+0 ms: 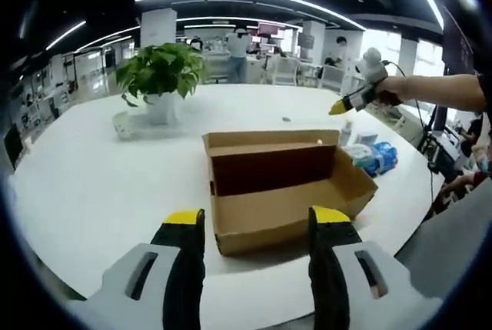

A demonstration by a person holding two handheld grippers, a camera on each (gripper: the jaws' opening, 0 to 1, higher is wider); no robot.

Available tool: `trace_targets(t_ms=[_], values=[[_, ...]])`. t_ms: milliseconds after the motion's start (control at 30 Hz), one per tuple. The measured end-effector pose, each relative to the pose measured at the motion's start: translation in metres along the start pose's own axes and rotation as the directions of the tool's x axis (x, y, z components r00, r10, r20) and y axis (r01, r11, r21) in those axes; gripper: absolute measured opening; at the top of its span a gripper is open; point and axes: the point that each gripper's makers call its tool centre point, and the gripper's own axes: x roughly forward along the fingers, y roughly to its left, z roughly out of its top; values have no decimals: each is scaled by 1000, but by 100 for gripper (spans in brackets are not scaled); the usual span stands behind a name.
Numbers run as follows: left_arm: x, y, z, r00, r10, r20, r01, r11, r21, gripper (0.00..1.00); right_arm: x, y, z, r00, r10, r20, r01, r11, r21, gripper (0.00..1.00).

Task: Operate the shoe box by opening the lid, removing the specified soft item, and placing it in the target area until the item is outside and the box remains undamaged.

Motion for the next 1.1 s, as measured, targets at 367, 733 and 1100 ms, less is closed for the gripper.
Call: trace_targets(t_ms=[367,733,1100], values=[[24,21,-20,997,48,-69,-51,998,-41,34,14,-1,-8,999,-22,-31,28,974,226,23],[44,38,-37,986,85,-146,-98,991,-91,18,34,-8,-16,993,-90,-72,110,927,357,25],[51,42,-48,984,78,-161,-100,986,-130,9,54,-7,-32,987,-107,-117,150,874,462,28]])
